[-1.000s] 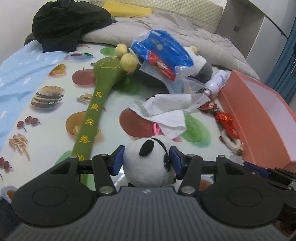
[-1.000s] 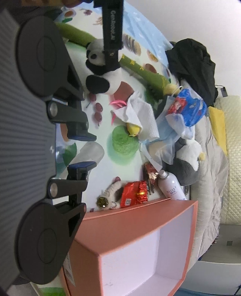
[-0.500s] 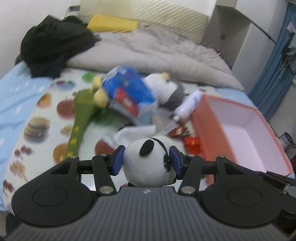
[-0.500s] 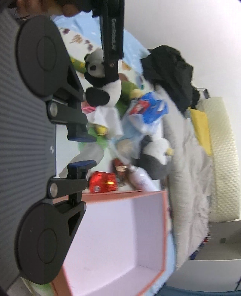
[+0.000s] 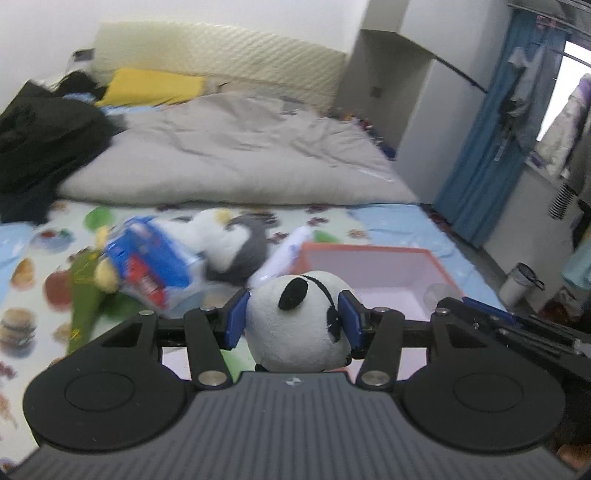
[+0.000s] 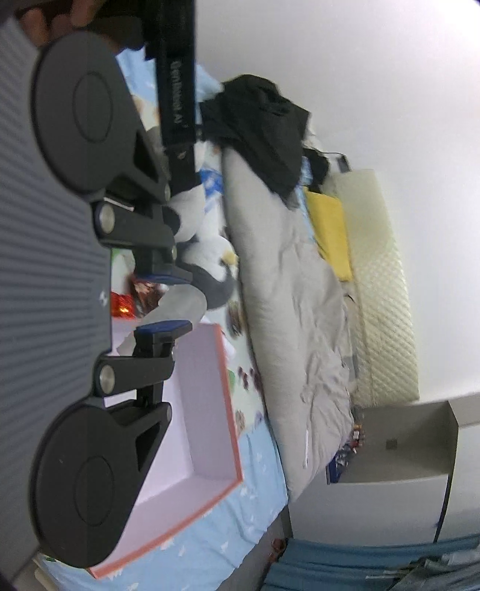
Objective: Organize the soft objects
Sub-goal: 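Carry the panda plush with the left gripper into the pink box and release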
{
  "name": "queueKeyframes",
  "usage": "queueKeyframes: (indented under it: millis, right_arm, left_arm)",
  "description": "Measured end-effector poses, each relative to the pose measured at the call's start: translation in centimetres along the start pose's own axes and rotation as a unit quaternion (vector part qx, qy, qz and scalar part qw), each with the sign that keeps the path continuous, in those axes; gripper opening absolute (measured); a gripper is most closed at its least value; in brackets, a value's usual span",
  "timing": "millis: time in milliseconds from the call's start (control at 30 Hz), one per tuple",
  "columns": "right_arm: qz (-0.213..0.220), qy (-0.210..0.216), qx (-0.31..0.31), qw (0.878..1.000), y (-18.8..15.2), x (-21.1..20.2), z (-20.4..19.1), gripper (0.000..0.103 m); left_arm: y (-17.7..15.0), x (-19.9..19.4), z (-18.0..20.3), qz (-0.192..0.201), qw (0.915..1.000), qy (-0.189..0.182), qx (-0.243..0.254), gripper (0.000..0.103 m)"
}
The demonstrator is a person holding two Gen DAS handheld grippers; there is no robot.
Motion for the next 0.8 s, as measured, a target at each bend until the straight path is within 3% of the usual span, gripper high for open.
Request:
queueKeyframes:
  millis: [367, 567, 800]
  right_arm:
    - [-0.006, -0.103, 0.022, 0.994, 1.9, 2.3, 7.1, 0.025]
    - [-0.065, -0.135, 0.040, 0.988, 0.2, 5.5, 10.8, 0.025]
    - [-0.154, -0.161, 0.071, 0.972, -4.3, 9.4, 13.8, 0.025]
  left_arm:
    - [1.5, 8.3, 6.9, -0.039, 0.9949, -0.081, 0.046, 0.059]
    - [-0.6, 13.8, 8.9, -0.088, 0.9897, -0.084, 0.077, 0.059]
    - [-3.6, 18.6, 9.1, -0.157, 0.9804, -0.085, 0.084, 0.059]
Point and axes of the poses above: each gripper's, at about its wrist camera, not at the fingertips, and x roughly the way its jaws point, z to its right, y to its top, the point moved 2 cm from there along x, roughly the way its jaws point, and after that the axes turned 9 degrees about -y, right-handed, at the moved point
